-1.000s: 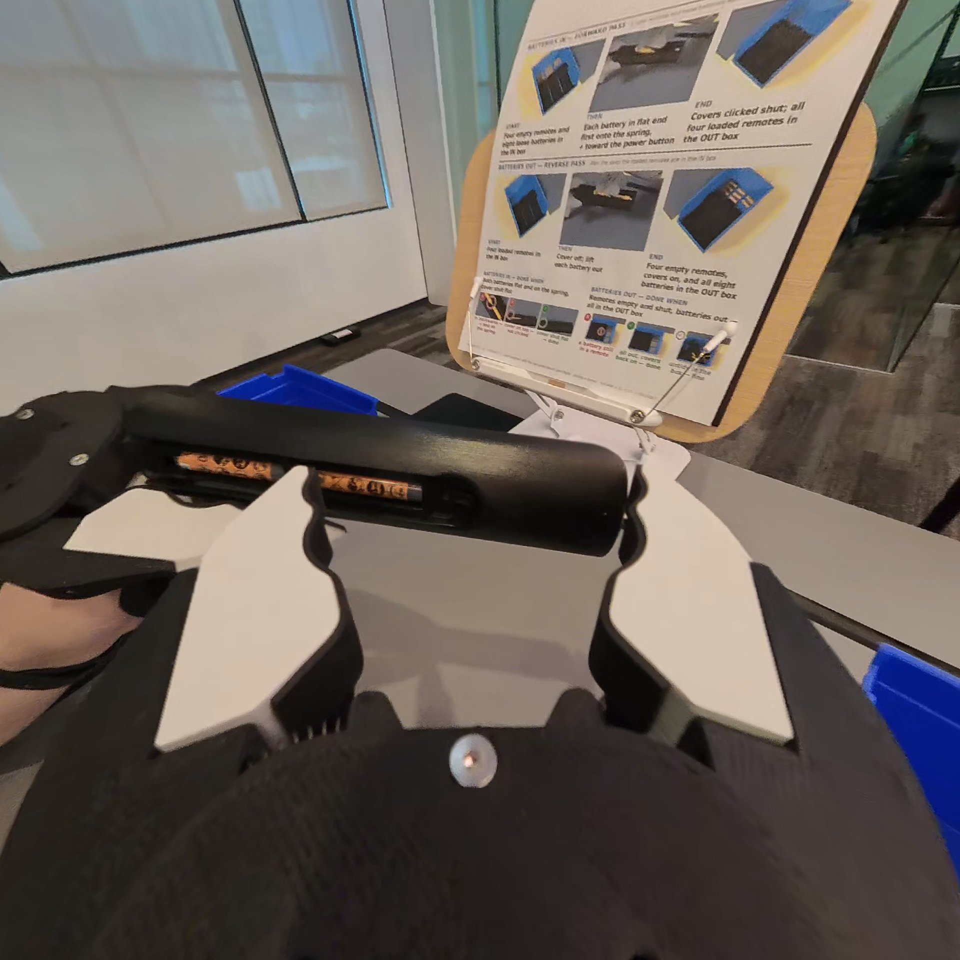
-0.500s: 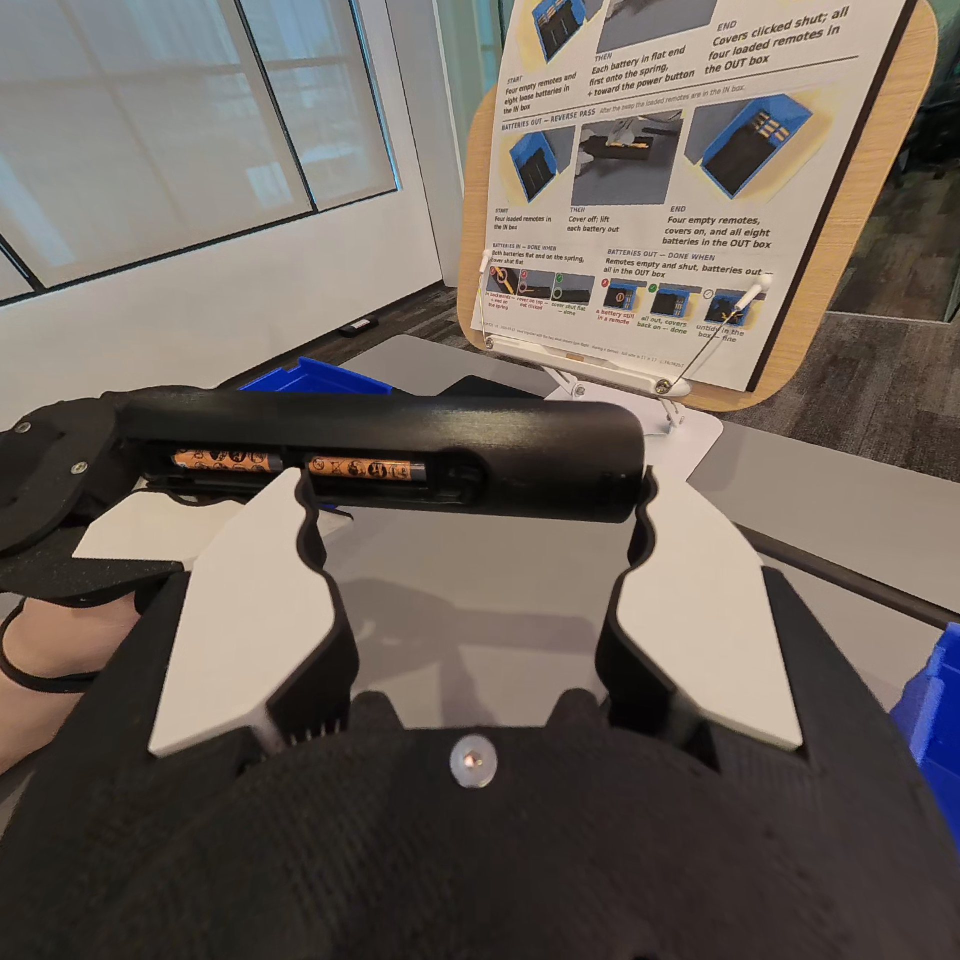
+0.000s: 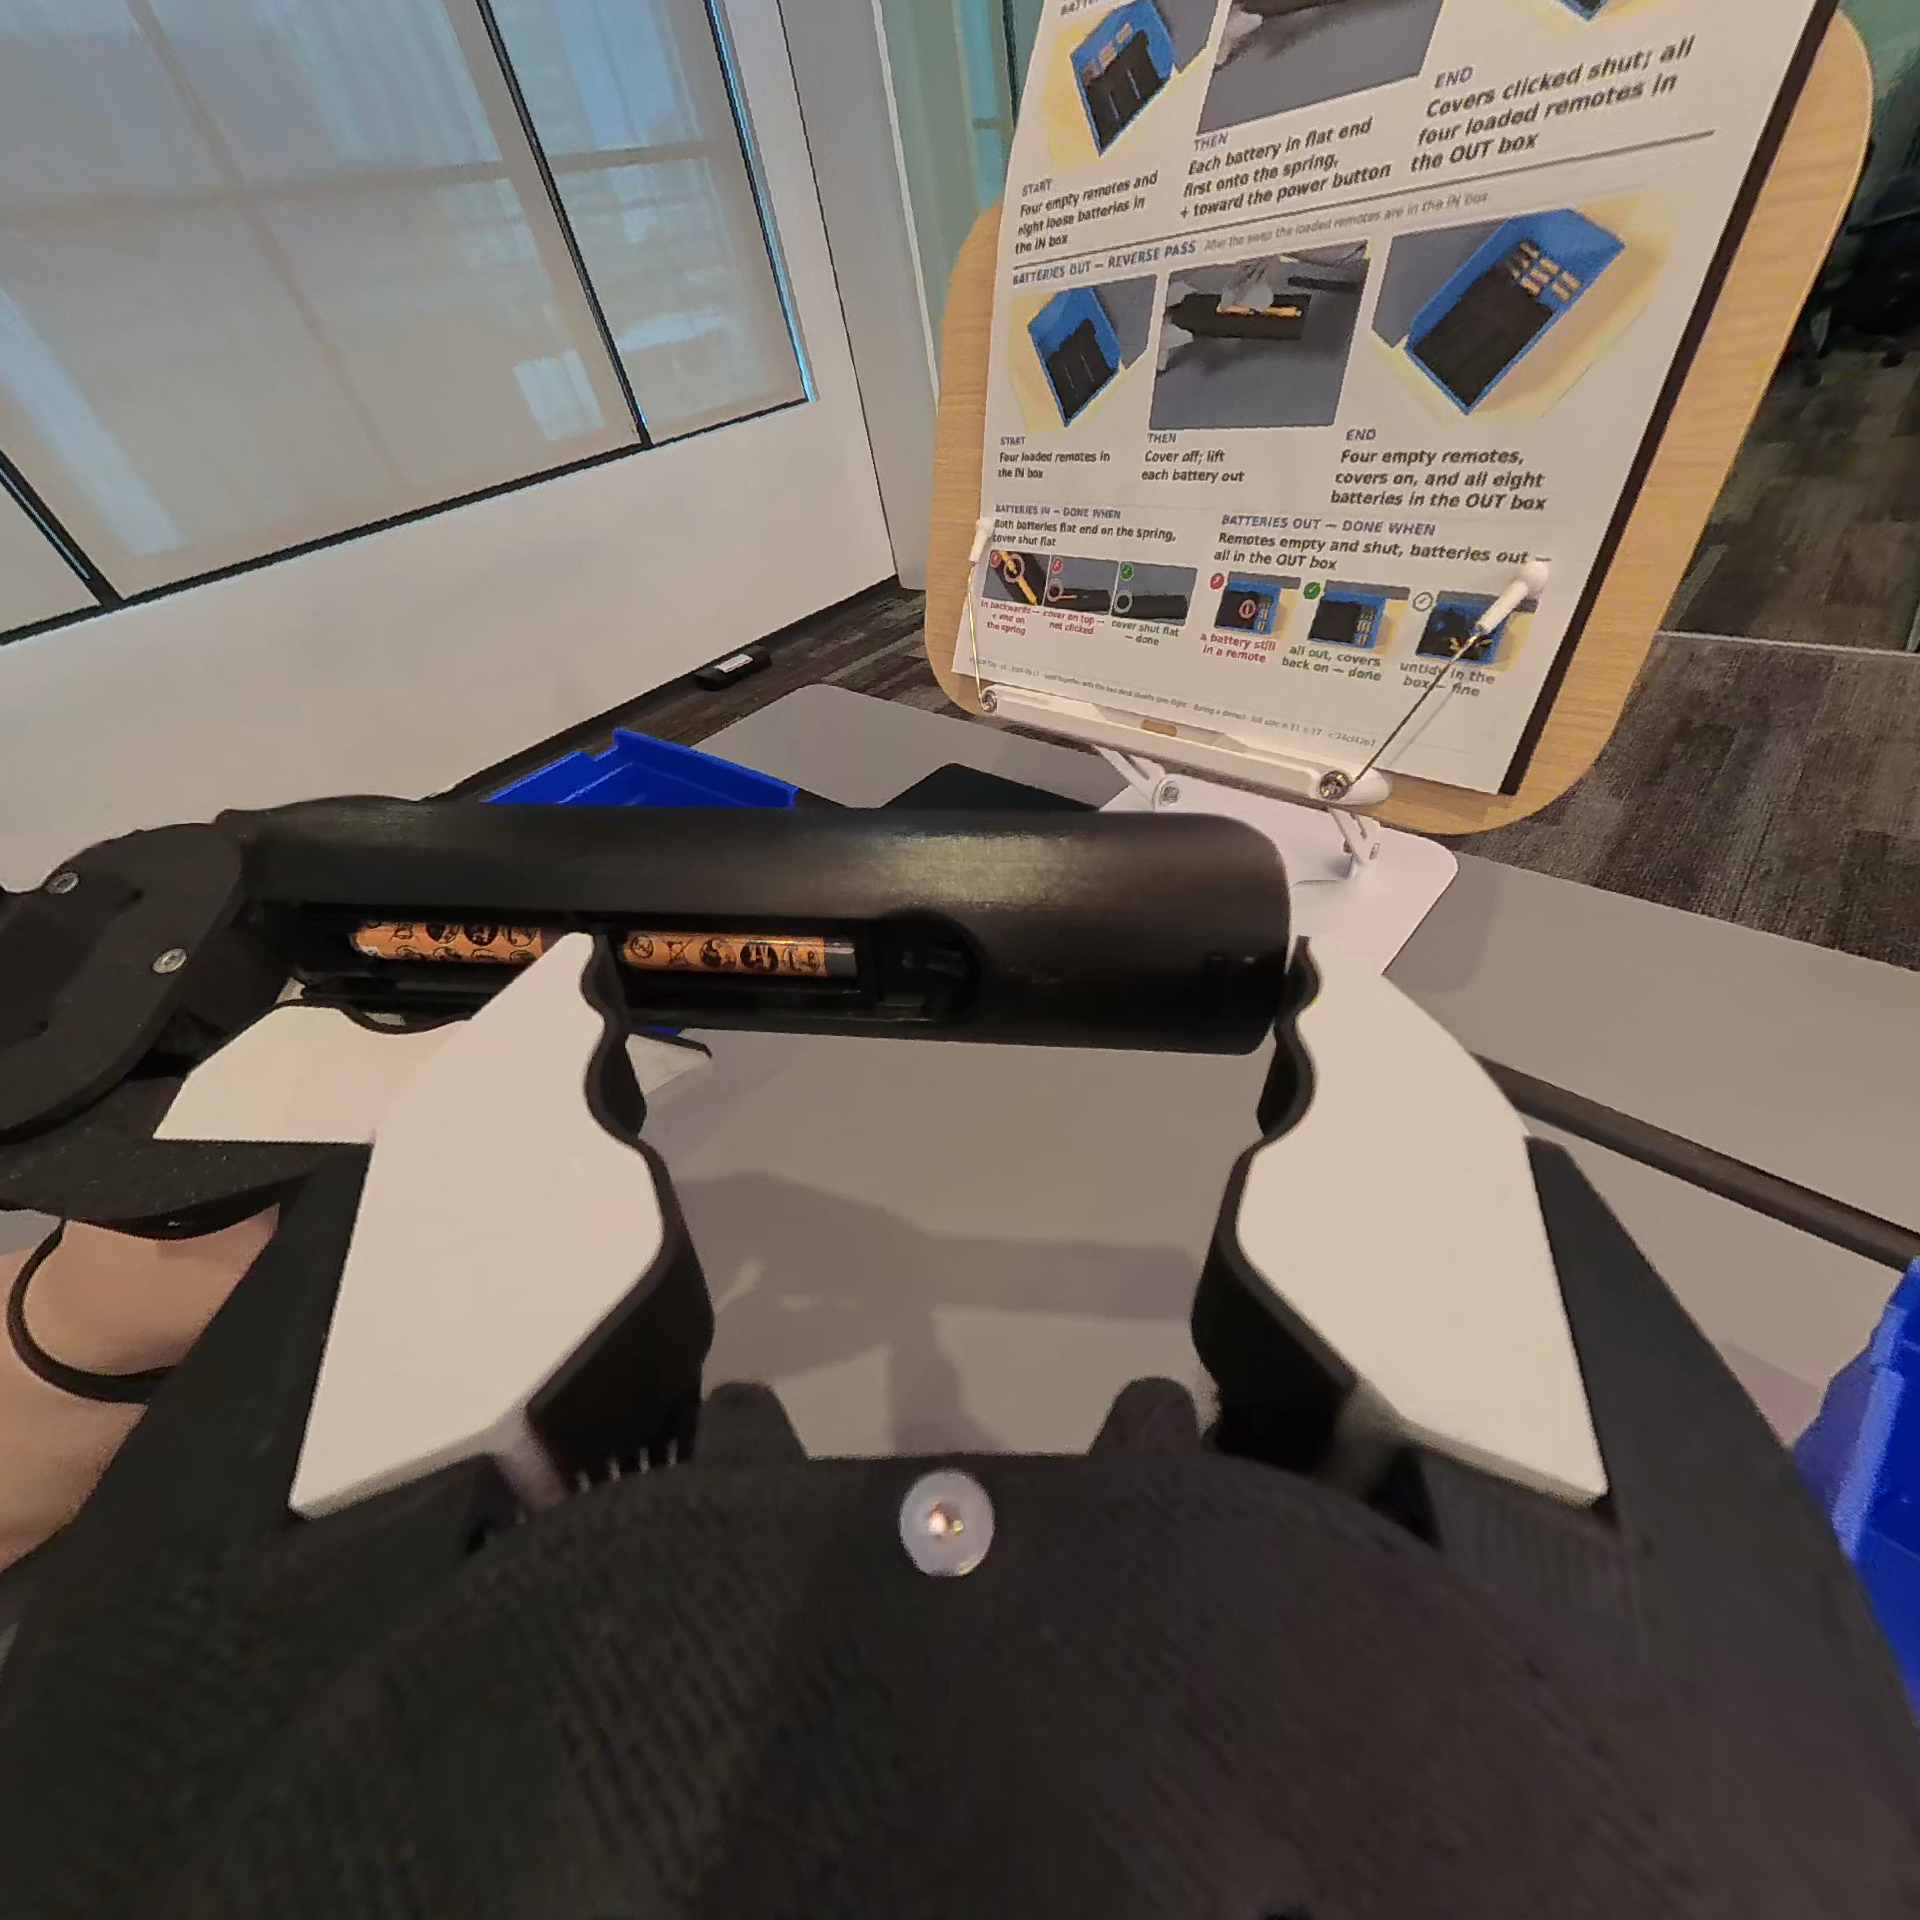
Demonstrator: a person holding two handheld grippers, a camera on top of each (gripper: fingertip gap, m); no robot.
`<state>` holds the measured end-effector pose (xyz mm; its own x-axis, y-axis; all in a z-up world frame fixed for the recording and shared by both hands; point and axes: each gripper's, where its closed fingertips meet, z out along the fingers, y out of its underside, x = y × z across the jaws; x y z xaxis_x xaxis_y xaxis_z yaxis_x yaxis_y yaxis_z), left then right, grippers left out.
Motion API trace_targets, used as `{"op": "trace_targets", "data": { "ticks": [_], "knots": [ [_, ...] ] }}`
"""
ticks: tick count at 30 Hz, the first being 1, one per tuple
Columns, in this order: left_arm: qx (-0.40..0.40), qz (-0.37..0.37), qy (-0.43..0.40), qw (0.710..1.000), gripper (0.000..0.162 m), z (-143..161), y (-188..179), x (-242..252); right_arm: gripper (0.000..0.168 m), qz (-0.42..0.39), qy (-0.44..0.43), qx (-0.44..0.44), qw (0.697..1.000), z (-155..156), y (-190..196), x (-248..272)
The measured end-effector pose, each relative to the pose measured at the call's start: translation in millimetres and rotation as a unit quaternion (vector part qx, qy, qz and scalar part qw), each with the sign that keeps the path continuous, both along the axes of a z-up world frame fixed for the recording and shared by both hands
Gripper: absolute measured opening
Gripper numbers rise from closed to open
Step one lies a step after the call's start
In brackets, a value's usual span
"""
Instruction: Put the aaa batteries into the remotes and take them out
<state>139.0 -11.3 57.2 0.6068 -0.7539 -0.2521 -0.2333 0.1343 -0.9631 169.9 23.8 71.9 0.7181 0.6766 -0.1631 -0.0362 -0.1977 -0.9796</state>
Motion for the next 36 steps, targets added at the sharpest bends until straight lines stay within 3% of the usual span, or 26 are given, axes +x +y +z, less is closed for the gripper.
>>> {"op": "trace_targets", "data": {
  "ticks": [16,27,36],
  "knots": [
    [-0.048,-0.013,-0.037,0.998,0.023,1.7,-1.9,-0.9,0.11,-0.001,0.036,0.026,0.999,11.2,-0.2,2.8],
    [-0.148,-0.064,-0.107,0.981,0.023,-8.0,-7.0,9.8,0.116,-0.066,-0.023,0.107,0.992,17.8,0.7,7.4],
    [-0.129,-0.05,-0.109,0.984,0.023,-5.4,-5.0,6.7,0.116,-0.063,-0.017,0.104,0.992,14.7,1.3,4.9]
  ]
}}
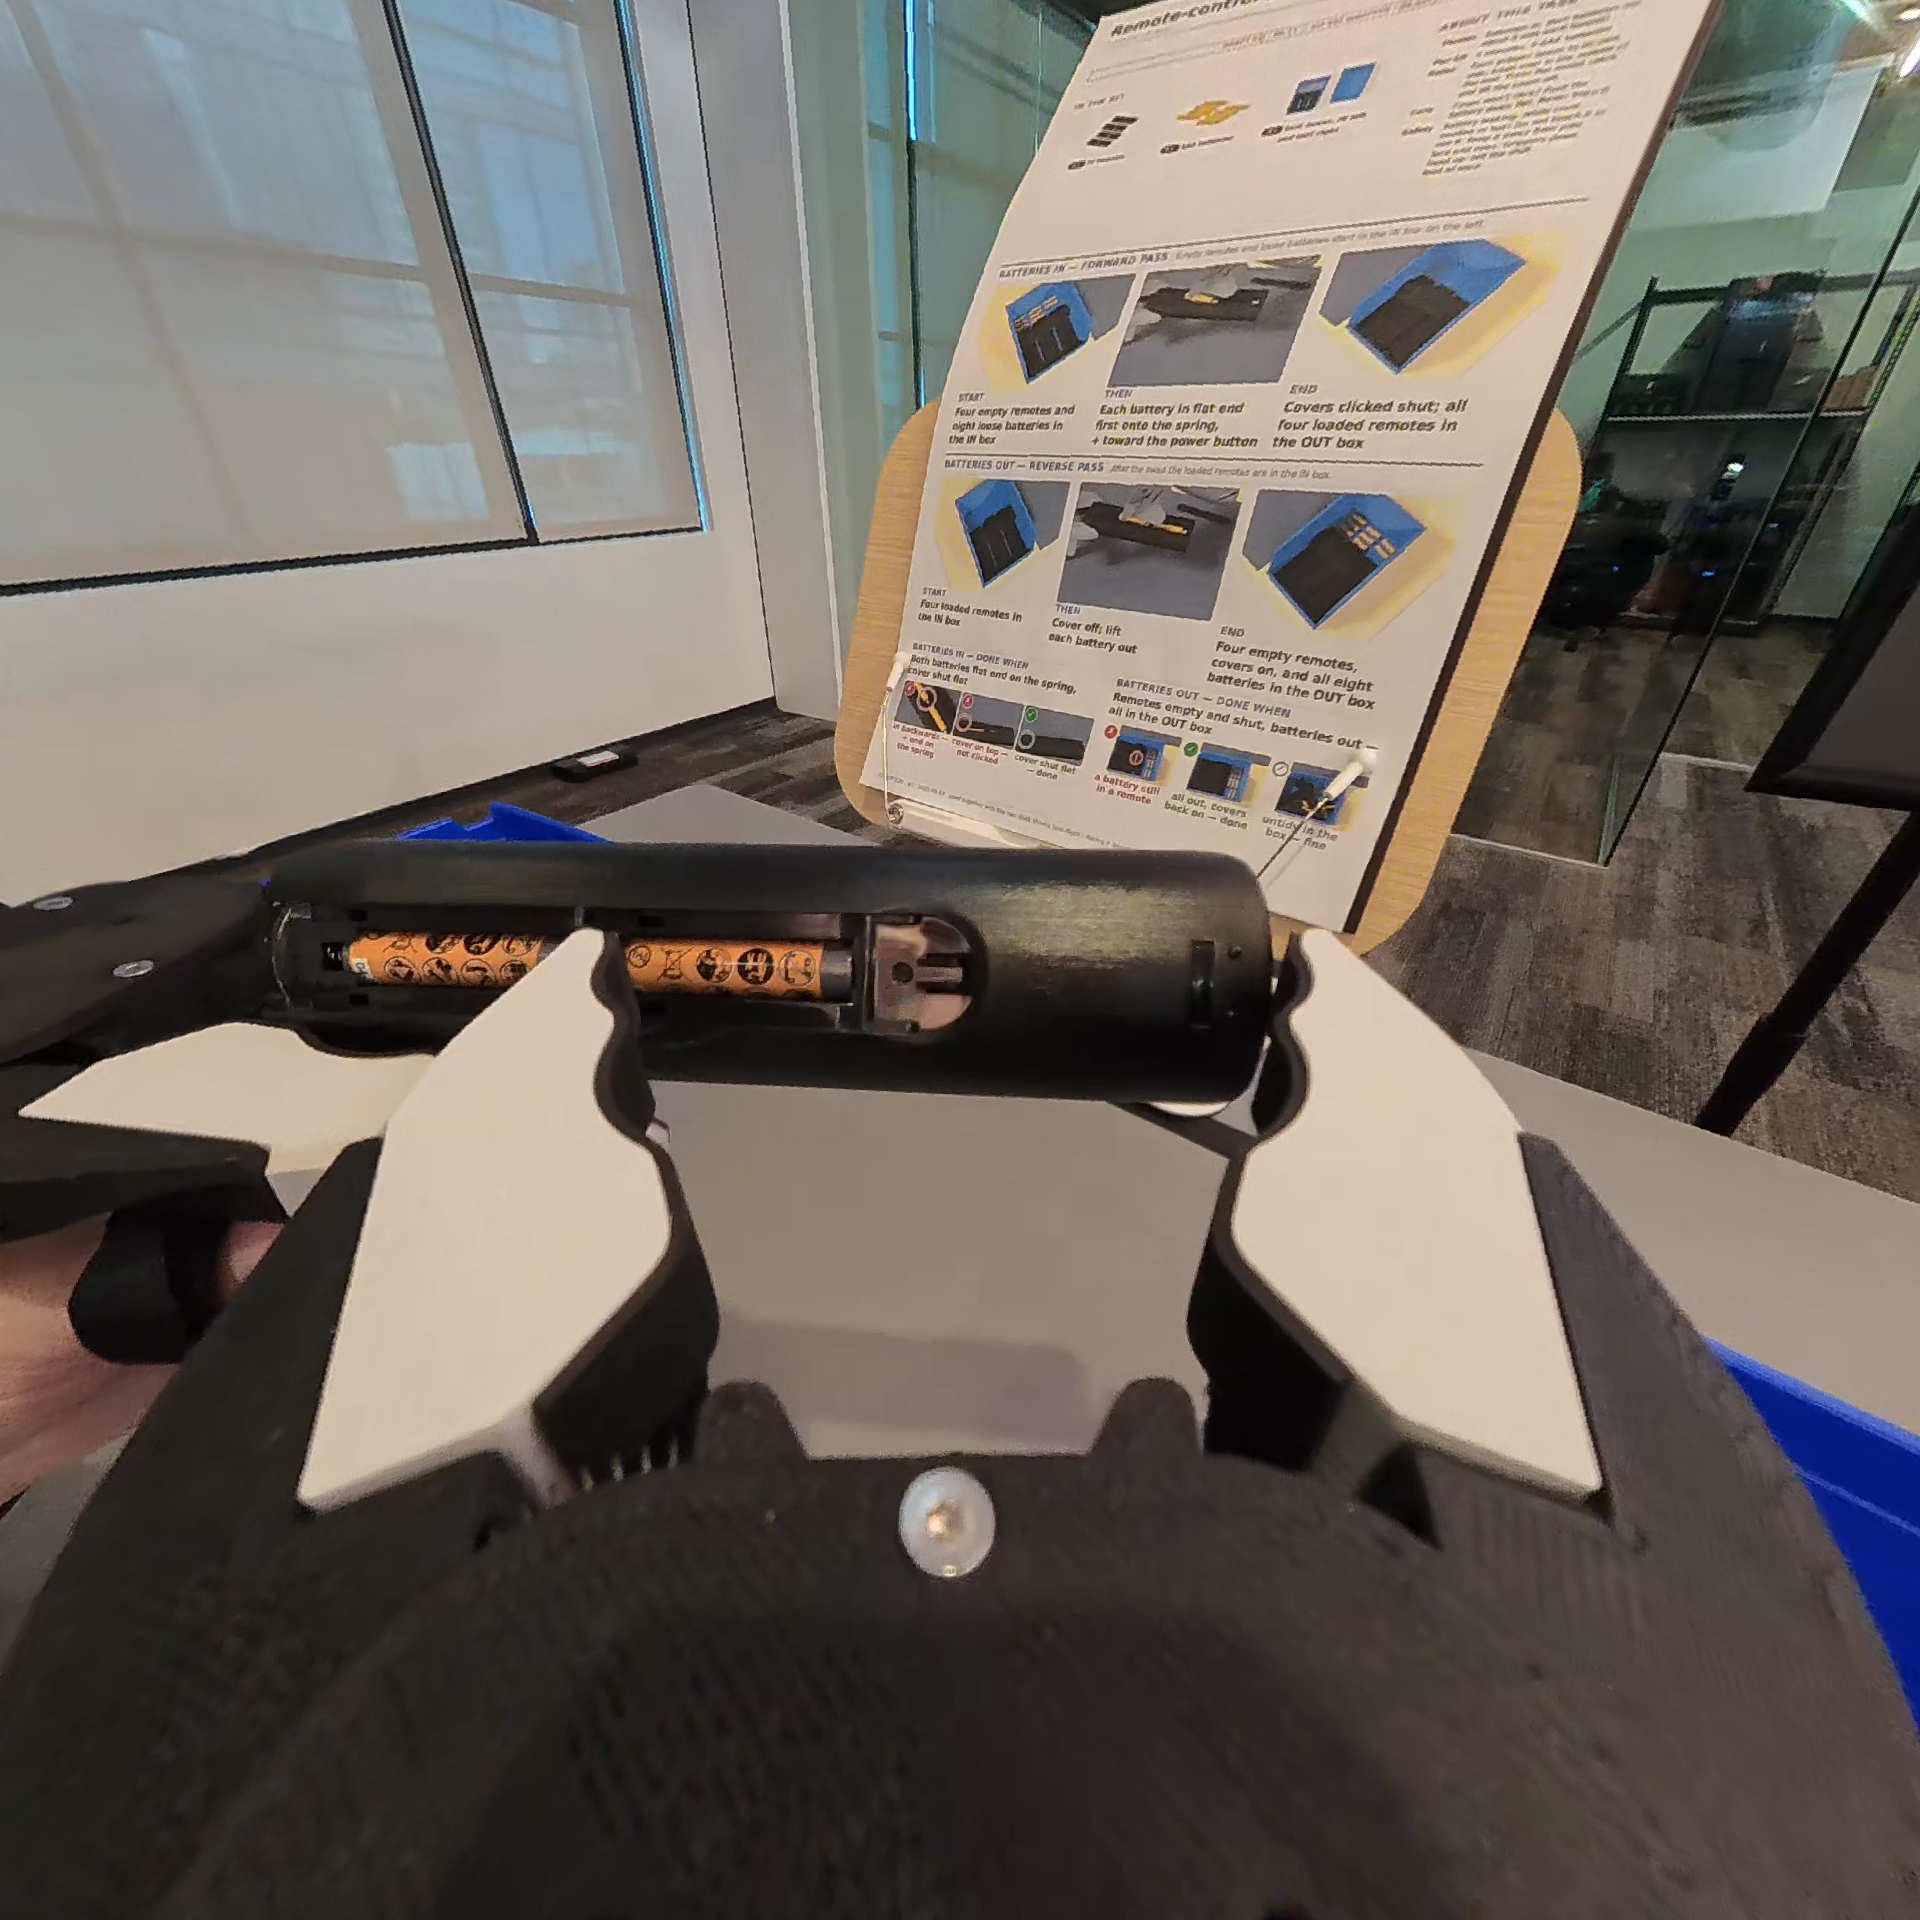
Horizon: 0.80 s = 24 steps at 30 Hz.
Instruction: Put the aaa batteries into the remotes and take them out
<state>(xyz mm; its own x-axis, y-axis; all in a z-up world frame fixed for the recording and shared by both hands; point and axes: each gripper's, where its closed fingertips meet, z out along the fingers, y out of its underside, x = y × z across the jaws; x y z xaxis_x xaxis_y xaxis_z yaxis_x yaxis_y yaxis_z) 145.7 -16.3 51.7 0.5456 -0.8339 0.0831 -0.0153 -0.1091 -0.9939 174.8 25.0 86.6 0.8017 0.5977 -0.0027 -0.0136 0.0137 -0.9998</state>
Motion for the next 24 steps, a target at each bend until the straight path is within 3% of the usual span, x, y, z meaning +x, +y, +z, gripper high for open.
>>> {"op": "trace_targets", "data": {
  "ticks": [19,20,22,24],
  "knots": [
    [-0.018,-0.013,-0.008,1.0,0.023,-1.2,-2.5,1.7,0.115,-0.003,0.006,0.042,0.999,4.7,-1.4,0.9],
    [-0.02,-0.013,-0.013,1.0,0.022,-0.5,-2.3,1.0,0.114,-0.007,0.01,0.045,0.999,6.3,-1.2,3.7],
    [-0.024,-0.022,-0.021,0.999,0.022,2.4,-4.2,0.7,0.093,-0.009,0.014,0.055,0.998,10.4,-1.3,10.5],
    [-0.014,-0.021,-0.019,0.999,0.022,6.0,-5.9,0.4,0.089,-0.005,0.016,0.052,0.999,13.5,-3.2,11.0]
  ]
}}
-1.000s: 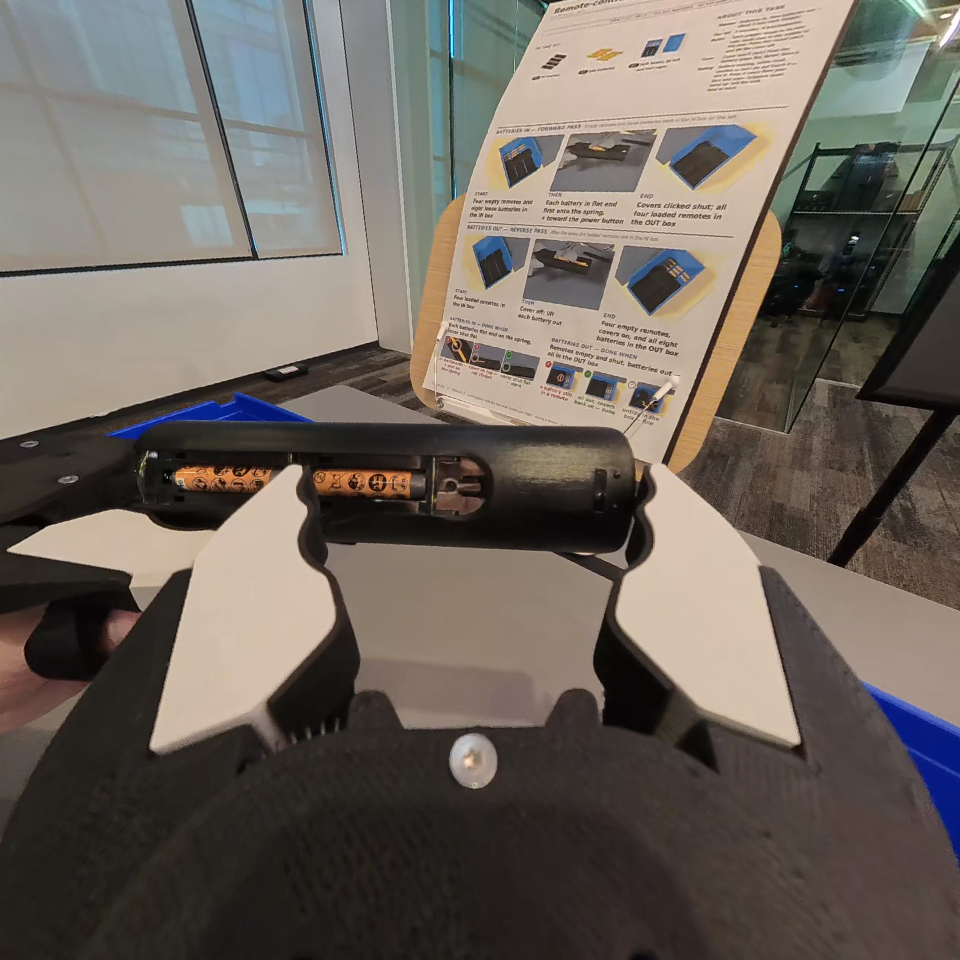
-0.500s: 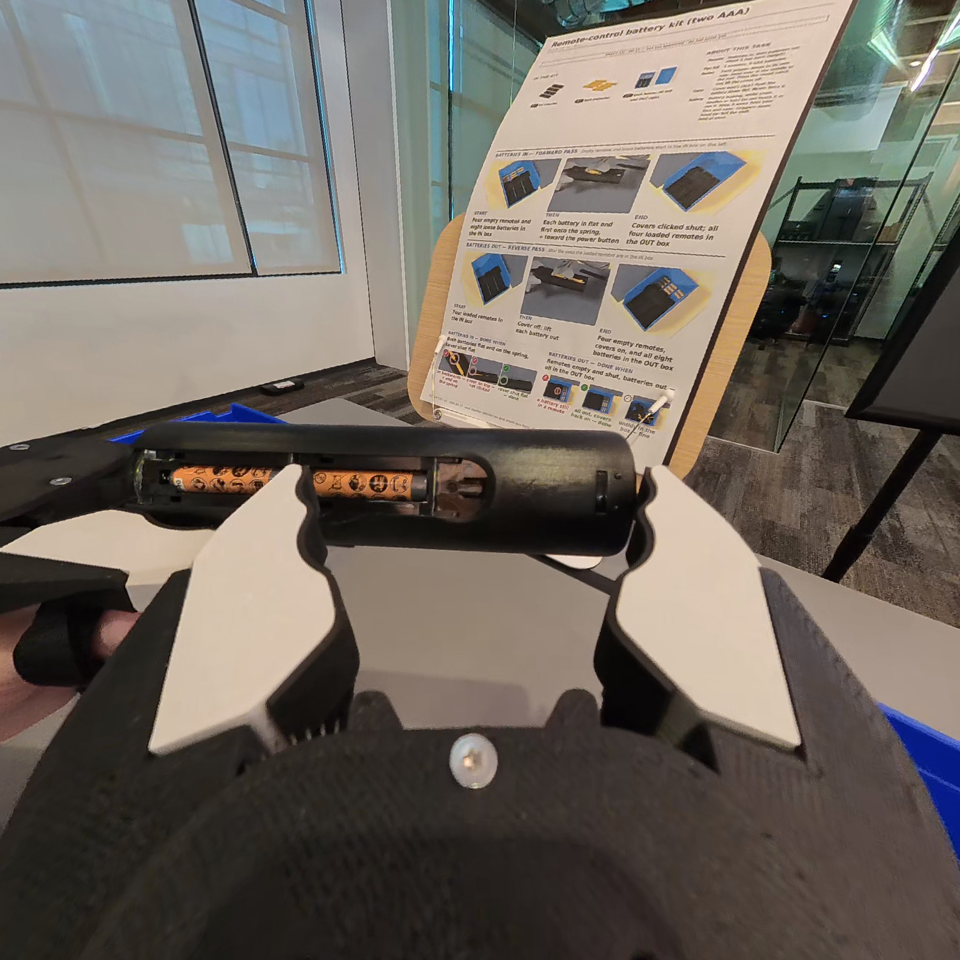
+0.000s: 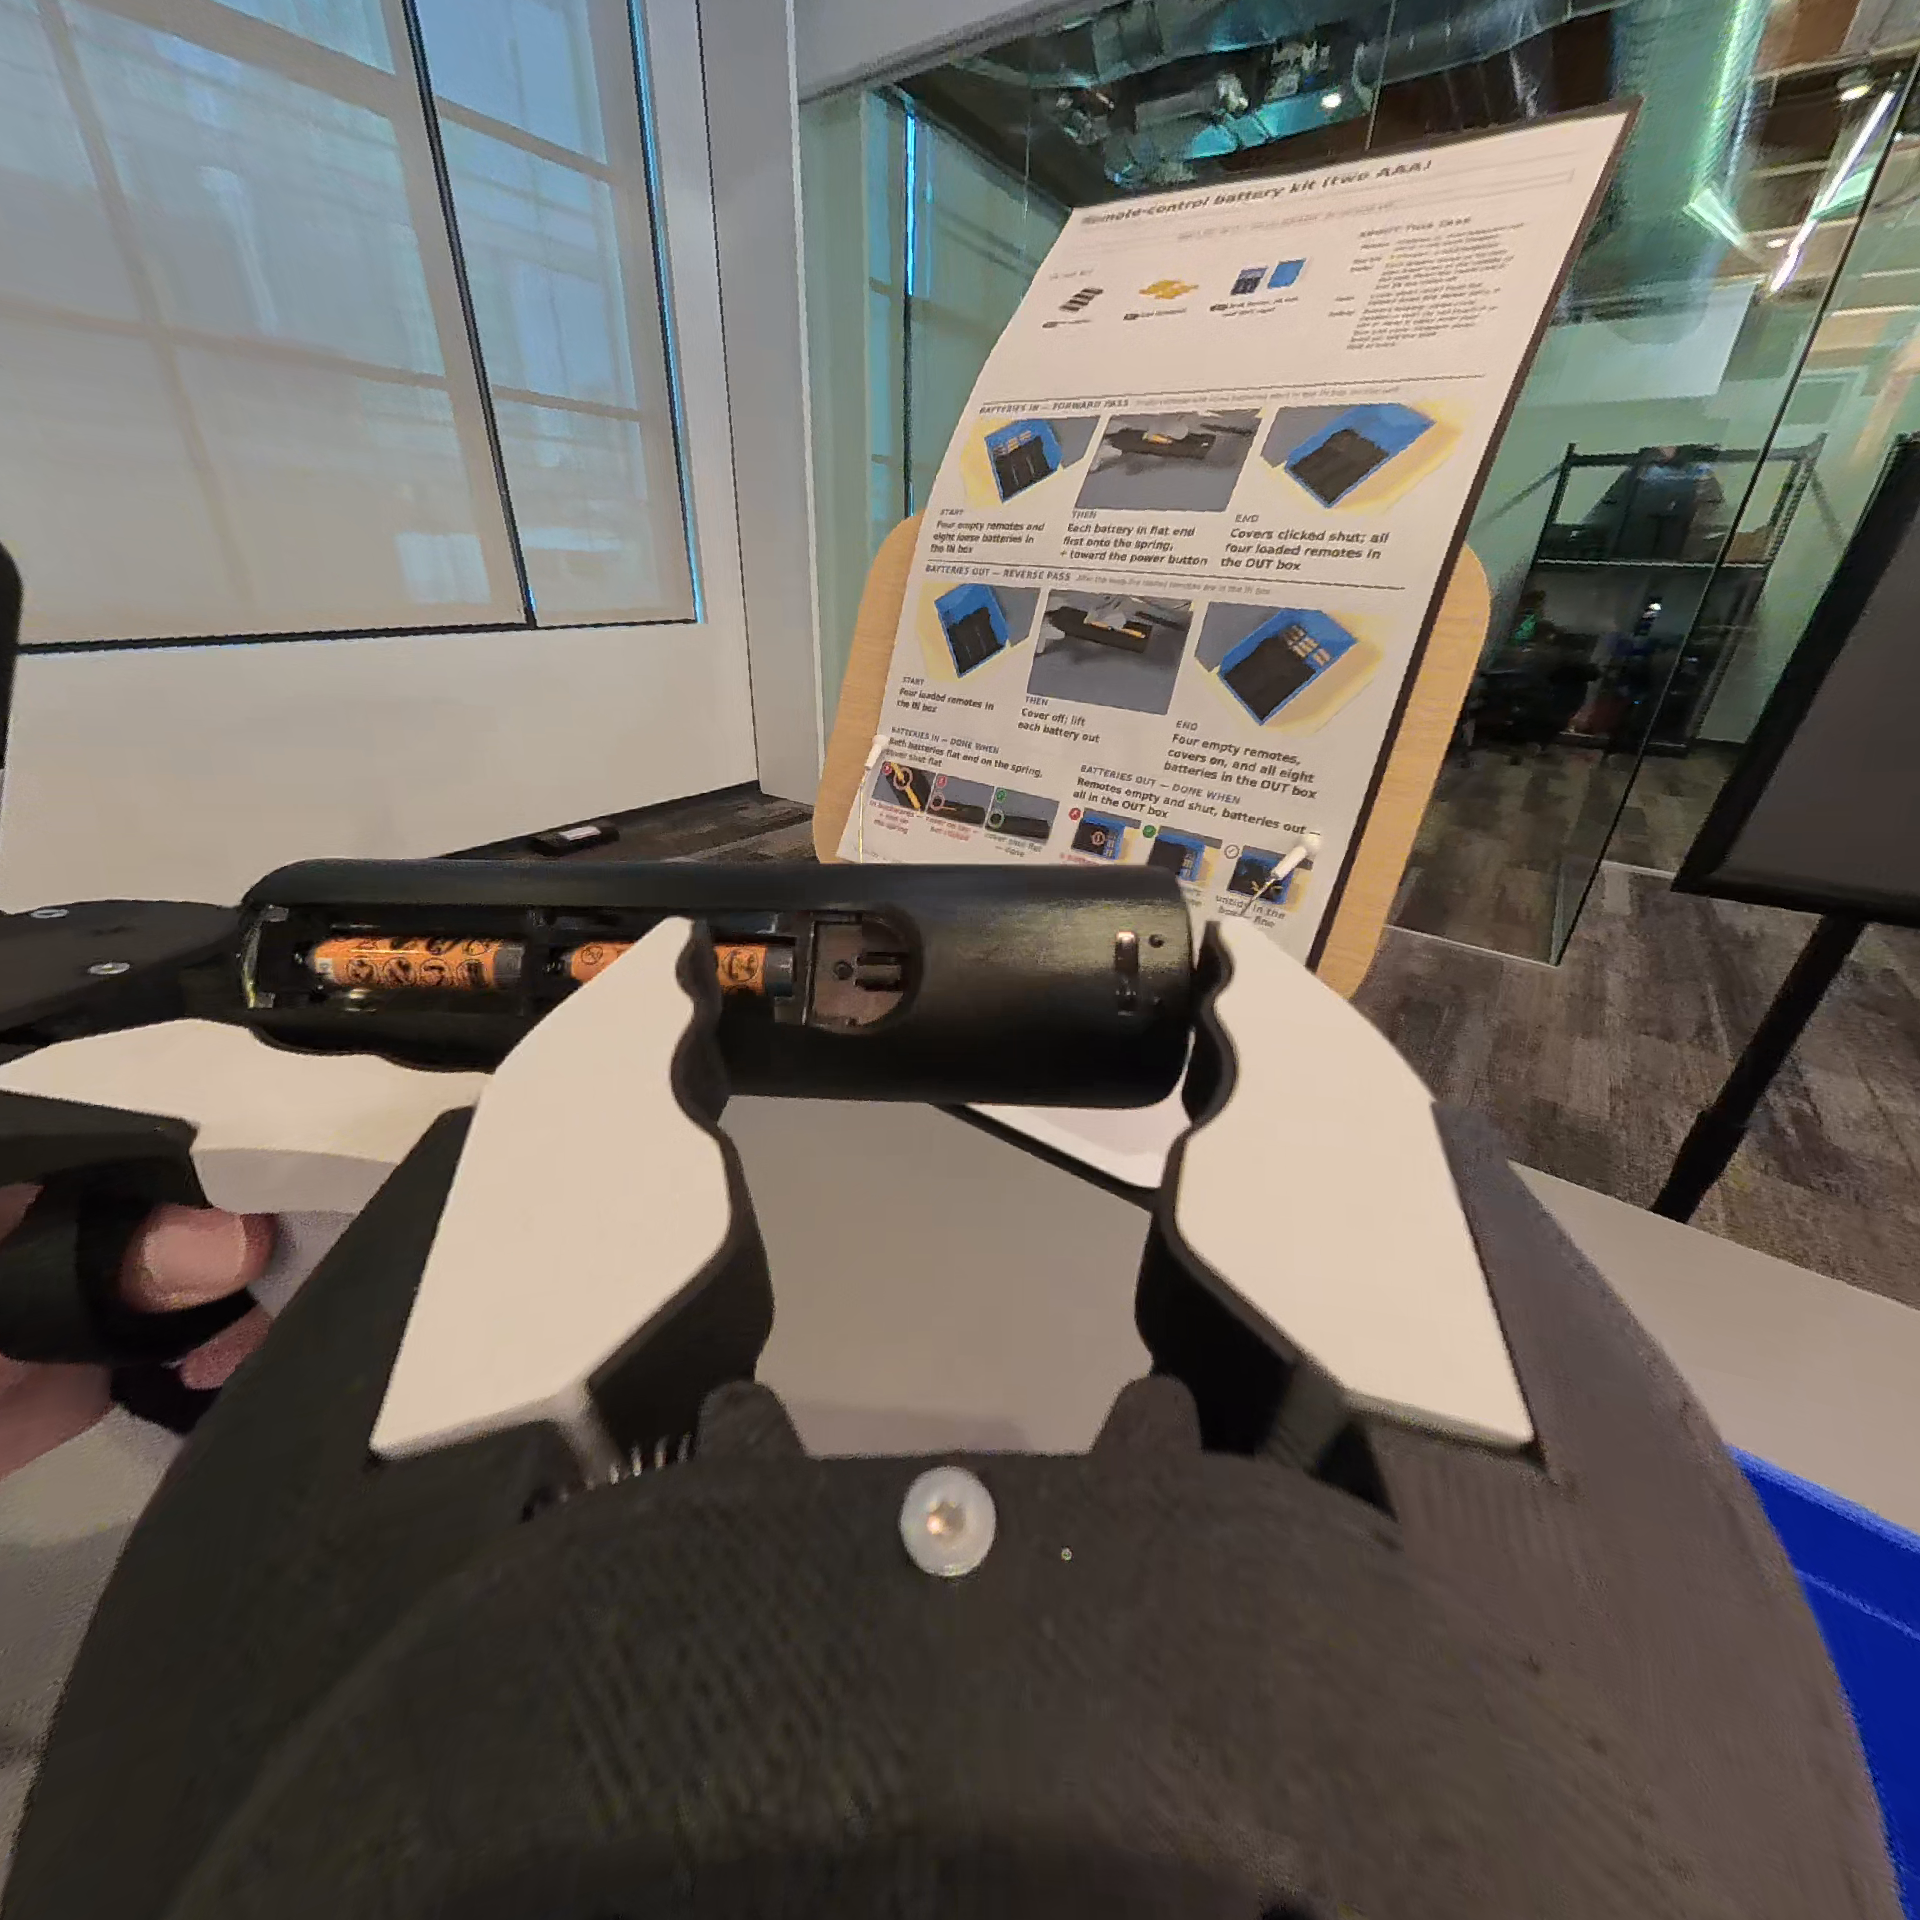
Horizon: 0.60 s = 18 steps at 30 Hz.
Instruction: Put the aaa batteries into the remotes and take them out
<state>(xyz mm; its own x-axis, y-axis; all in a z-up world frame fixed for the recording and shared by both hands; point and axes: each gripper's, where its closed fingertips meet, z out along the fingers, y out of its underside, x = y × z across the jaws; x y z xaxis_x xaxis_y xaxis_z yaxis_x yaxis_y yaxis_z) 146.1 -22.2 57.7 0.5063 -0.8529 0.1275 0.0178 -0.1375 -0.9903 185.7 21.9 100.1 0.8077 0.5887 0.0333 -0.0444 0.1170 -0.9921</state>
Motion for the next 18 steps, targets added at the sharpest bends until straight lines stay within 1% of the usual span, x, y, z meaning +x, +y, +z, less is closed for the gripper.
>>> {"op": "trace_targets", "data": {
  "ticks": [2,4,5,10,18],
  "knots": [
    [0.003,-0.004,0.006,1.0,0.023,0.2,-0.6,0.5,0.091,0.002,-0.008,0.003,1.0,2.1,-2.4,-1.7],
    [0.015,0.009,0.02,1.0,0.023,-2.4,2.5,-0.3,0.108,0.005,-0.02,-0.014,1.0,-3.4,-2.3,-8.0],
    [0.018,0.012,0.021,1.0,0.023,-3.1,3.3,-0.7,0.112,0.001,-0.019,-0.018,1.0,-5.0,-1.8,-8.9],
    [0.041,0.021,0.03,0.998,0.023,-0.6,2.5,-1.1,0.113,0.006,-0.009,-0.02,1.0,-3.3,-3.4,-9.2],
    [0.037,0.017,0.04,0.998,0.023,-3.9,2.5,0.2,0.116,-0.003,-0.02,-0.013,1.0,-1.9,-4.3,-8.9]
  ]
}}
